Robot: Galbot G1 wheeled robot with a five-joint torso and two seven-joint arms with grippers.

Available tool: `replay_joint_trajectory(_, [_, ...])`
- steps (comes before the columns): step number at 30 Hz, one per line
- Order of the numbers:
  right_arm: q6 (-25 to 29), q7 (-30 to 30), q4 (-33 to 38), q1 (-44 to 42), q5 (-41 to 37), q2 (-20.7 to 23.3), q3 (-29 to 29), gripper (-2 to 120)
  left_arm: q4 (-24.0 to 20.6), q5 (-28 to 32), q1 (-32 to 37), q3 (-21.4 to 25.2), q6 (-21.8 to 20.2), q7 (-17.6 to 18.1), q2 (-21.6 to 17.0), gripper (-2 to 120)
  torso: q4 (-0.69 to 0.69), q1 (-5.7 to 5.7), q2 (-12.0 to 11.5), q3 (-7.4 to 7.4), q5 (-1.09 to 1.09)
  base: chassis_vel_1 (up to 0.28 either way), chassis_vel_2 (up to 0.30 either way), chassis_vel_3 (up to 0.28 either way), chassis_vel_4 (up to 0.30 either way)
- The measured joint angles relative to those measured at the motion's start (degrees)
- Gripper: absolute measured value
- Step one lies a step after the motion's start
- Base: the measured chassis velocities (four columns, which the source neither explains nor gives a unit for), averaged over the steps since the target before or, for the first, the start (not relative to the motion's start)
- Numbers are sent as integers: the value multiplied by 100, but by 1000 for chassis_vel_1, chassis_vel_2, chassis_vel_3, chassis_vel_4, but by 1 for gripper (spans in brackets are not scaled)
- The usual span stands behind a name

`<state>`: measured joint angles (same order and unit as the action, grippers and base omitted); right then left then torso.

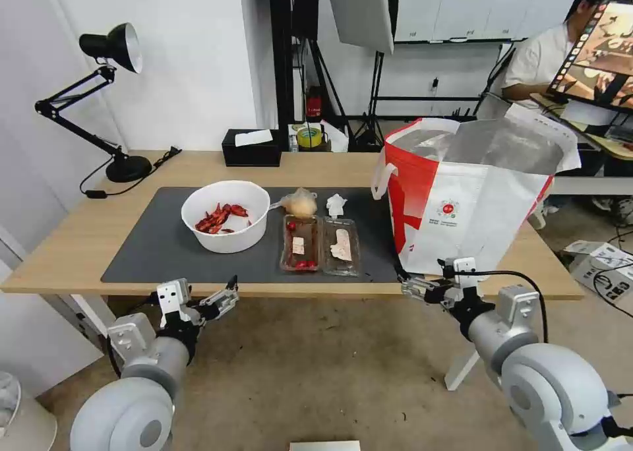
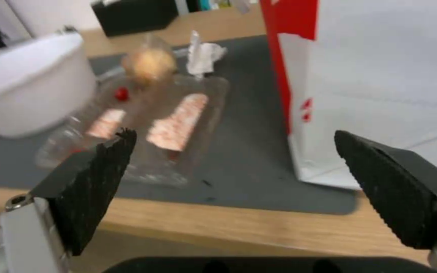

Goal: Pick up the trash from the table and place it into the takeout bag.

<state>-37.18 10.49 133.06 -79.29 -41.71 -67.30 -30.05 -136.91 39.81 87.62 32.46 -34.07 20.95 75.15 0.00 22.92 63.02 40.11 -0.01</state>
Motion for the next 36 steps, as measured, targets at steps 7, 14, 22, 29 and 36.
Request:
replay_joint_trajectory(7, [238,1059,-90,354,-1676,-215,558,100,-40,62,32,64,16,-1,-63,100,0,0,0,0,0,0,0,0,0])
replay_joint_trajectory(14, [392,2179,-258,829,-2879,-301,1259,100,-53,70,77,88,16,2,-80,100,1,0,0,0,0,0,0,0,0])
replay_joint_trajectory(22, [695,3072,-413,1212,-4431,-387,1496,100,-51,70,93,121,11,9,-93,100,0,0,0,0,1,0,0,0,0])
replay_joint_trajectory(29, [1121,3916,-594,1748,-5552,-554,1567,100,-21,69,85,131,-2,19,-87,100,0,0,0,0,0,0,0,0,0])
replay_joint_trajectory(36, [1364,4348,-942,2086,-5796,-787,1705,100,1,68,78,180,-8,31,-114,100,0,0,0,0,0,0,0,0,0])
